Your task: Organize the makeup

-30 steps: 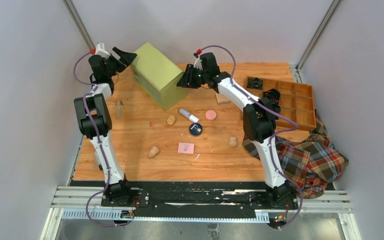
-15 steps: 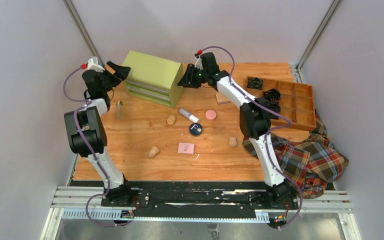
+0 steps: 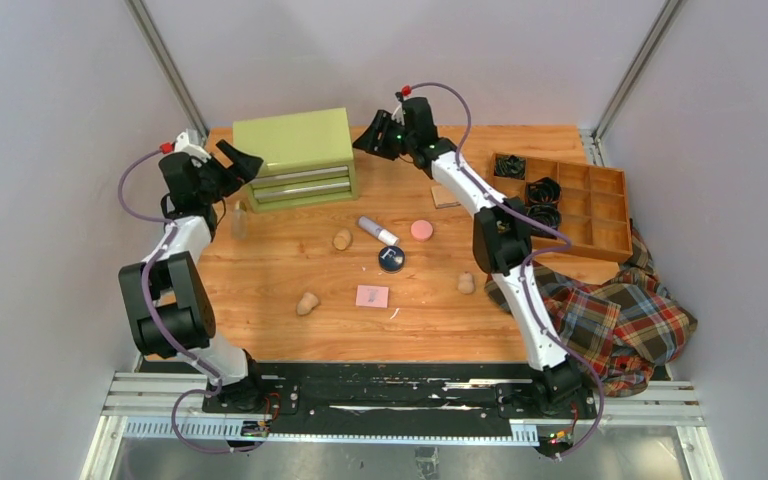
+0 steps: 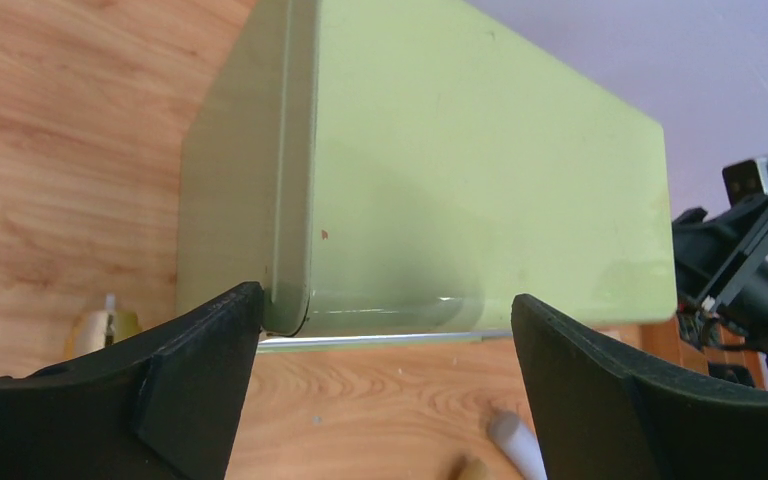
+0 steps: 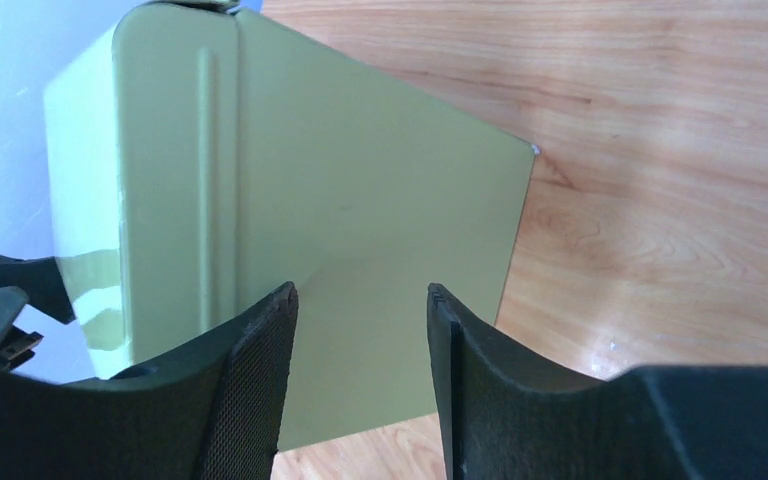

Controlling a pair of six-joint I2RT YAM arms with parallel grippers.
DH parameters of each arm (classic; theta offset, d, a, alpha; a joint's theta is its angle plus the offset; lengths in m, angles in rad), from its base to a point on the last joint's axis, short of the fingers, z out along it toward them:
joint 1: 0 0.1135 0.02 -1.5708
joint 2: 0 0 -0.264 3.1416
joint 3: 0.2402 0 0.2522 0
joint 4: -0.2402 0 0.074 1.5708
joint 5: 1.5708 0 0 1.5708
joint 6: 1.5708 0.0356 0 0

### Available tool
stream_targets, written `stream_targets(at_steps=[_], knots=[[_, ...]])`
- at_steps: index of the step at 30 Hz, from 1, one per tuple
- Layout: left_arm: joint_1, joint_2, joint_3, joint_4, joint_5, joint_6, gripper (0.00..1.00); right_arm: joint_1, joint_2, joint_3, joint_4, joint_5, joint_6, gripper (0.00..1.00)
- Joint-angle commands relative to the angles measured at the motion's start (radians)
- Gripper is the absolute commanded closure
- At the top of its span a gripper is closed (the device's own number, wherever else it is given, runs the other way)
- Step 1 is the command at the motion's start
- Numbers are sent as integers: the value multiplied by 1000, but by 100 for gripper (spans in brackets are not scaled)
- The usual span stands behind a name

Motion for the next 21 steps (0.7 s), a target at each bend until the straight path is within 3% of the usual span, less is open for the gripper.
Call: stream_targets(at_steps=[1,7,12,16,21], knots=[[-61,-132,14,-16,173,27,5,7,-174,-134,101,-66,-3,49],[-61,-183,34,-100,140,60,4,-4,-427,-563,197,3,-15,52],[-61,-249,53,-199,86,109,3,3,-567,-824,249,1,-37,70],[-61,-315,81,-325,18,162,2,16,-578,-843,213,-9,-67,81],[-62,-386,106,-454,-16,196,2,39,-521,-750,171,-20,-79,83]])
